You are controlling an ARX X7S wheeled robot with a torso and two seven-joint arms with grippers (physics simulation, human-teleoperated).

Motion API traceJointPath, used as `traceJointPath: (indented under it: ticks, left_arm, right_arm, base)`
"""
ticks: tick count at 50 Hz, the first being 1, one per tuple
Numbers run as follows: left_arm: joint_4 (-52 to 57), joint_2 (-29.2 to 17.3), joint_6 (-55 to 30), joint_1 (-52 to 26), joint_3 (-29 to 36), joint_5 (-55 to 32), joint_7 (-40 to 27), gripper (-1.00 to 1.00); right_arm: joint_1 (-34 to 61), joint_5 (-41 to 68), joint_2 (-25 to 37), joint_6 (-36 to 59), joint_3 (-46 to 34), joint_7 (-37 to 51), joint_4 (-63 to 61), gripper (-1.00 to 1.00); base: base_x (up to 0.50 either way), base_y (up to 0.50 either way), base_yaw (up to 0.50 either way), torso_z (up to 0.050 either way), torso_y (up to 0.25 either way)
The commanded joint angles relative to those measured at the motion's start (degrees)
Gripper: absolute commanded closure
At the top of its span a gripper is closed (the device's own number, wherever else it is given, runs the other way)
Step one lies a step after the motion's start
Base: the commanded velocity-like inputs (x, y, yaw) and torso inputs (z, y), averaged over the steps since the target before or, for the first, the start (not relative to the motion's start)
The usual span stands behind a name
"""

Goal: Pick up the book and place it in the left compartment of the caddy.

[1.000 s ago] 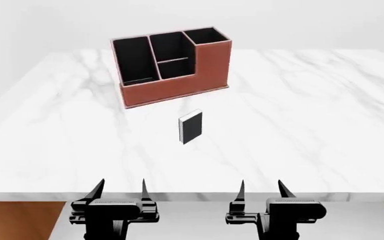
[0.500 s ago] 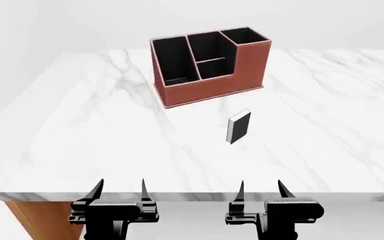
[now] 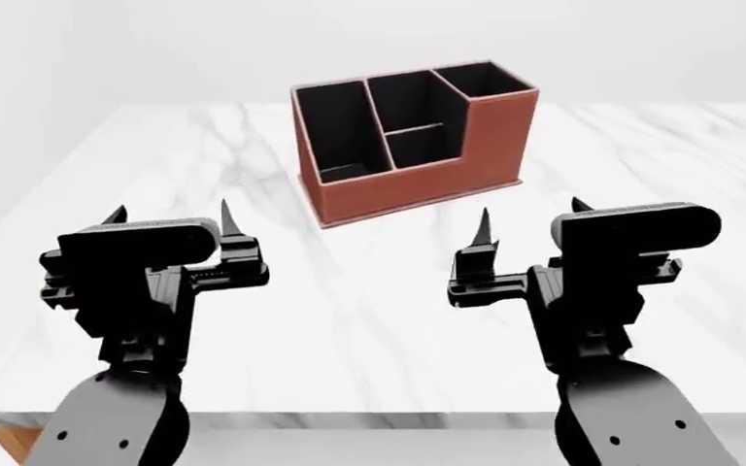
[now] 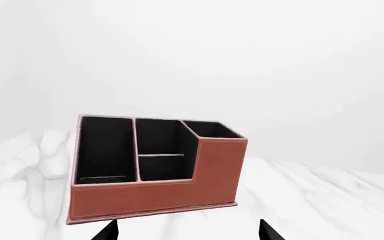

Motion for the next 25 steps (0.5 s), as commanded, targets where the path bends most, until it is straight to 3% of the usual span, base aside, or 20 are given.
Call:
traceJointPath:
  ticks: [1, 15, 18, 21, 25]
  left_arm:
    - [5.56, -0.38, -8.08, -4.17, -0.8, -0.88, -1.47, -1.0]
    - [4.51, -0.87, -6.9, -4.07, -0.96, -1.29, -2.16, -1.0]
    - [4.3, -0.9, -7.06, -4.44, -1.57, -1.67, -2.22, -1.0]
    - [4.38, -0.93, -7.23, -4.62, -1.71, -1.89, -2.37, -1.0]
    - [3.87, -1.13, -6.4, -4.3, -1.63, -1.91, -2.48, -1.0]
  right_arm:
    - [6.95, 1.34, 1.18, 13.16, -0.7, -0.13, -8.26, -1.0]
    - [7.32, 2.48, 0.8, 11.46, 0.58, -0.91, -6.32, -1.0]
    - [7.52, 3.88, 0.18, 12.1, 1.88, -2.19, -6.67, -1.0]
    - [8.23, 1.51, 1.99, 13.44, -1.98, 0.71, -5.85, -1.0]
    - [7.47, 2.56, 1.48, 12.8, -0.93, -0.26, -5.79, -1.0]
  base:
    - [0.5, 0.0, 0.0, 0.0, 0.0]
    - [0.5, 0.0, 0.0, 0.0, 0.0]
    - [0.0, 0.0, 0.0, 0.0, 0.005]
    - [0.0, 0.02, 0.0, 0.0, 0.0]
    - [0.0, 0.5, 0.0, 0.0, 0.0]
